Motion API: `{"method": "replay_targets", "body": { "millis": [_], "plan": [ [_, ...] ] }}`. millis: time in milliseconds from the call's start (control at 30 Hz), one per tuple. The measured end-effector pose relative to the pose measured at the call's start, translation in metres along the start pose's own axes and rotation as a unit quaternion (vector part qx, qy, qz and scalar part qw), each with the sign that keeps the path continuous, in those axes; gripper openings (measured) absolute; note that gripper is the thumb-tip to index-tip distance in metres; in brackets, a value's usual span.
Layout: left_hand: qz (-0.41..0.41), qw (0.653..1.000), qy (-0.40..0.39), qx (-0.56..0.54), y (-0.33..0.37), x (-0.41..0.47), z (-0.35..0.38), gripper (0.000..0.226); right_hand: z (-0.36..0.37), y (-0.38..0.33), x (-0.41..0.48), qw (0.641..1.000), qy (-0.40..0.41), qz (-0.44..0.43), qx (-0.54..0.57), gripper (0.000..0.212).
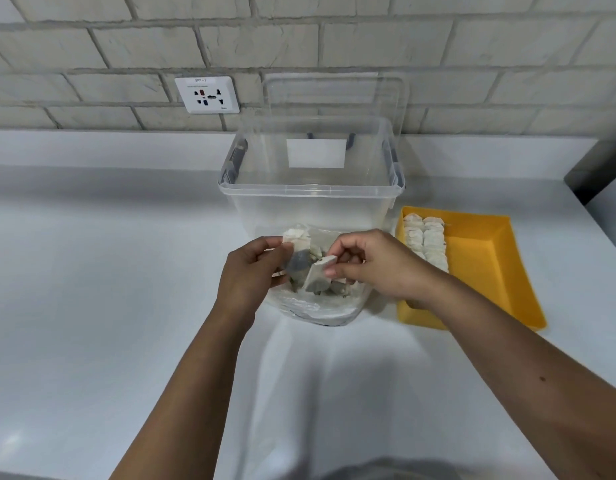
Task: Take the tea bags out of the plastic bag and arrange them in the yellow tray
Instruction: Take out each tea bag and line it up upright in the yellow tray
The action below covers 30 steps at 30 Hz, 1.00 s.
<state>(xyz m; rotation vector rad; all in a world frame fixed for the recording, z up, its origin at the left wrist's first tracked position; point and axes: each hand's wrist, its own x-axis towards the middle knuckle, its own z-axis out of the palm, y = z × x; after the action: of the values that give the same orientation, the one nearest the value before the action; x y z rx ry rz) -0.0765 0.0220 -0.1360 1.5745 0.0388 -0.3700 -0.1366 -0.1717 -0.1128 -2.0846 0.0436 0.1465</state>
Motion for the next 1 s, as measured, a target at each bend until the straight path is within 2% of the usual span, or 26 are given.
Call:
{"method": "replay_targets", "body": {
  "millis": [133,233,400,567,700,833,933,1000],
  "plan": [
    [-0.050,0.996,-0.059,-0.039,0.003,-0.006,0.010,0.017,-0.004,-0.007,-0.001,0.998,0.004,0.017,0.060,0.016],
    [-0.065,0.993,-0.081,-0.056,0.003,-0.011,0.013,0.017,-0.001,-0.005,0.002,0.997,0.044,0.026,0.055,0.015],
    [-0.069,0.992,-0.098,-0.036,0.002,-0.014,0.014,0.032,0.007,0.001,0.010,0.995,0.085,0.037,0.031,0.015],
    [-0.035,0.998,-0.058,0.015,-0.005,-0.010,0.012,0.015,0.014,0.005,0.019,0.995,0.074,0.051,0.042,0.018],
    [-0.006,0.999,0.029,0.037,-0.010,0.000,0.003,0.007,0.017,0.014,0.029,0.989,0.106,0.075,0.067,0.022],
    [0.032,0.994,0.079,0.071,-0.013,0.006,-0.010,0.009,0.029,0.030,0.044,0.989,0.117,0.059,-0.064,0.012],
    [0.039,0.993,0.089,0.064,-0.014,0.006,-0.015,0.008,0.046,0.033,0.052,0.975,0.109,0.033,-0.190,0.020],
    [0.038,0.994,0.086,0.064,-0.015,0.007,-0.016,0.008,0.054,0.032,0.057,0.965,0.139,0.019,-0.220,0.025]
  ]
}}
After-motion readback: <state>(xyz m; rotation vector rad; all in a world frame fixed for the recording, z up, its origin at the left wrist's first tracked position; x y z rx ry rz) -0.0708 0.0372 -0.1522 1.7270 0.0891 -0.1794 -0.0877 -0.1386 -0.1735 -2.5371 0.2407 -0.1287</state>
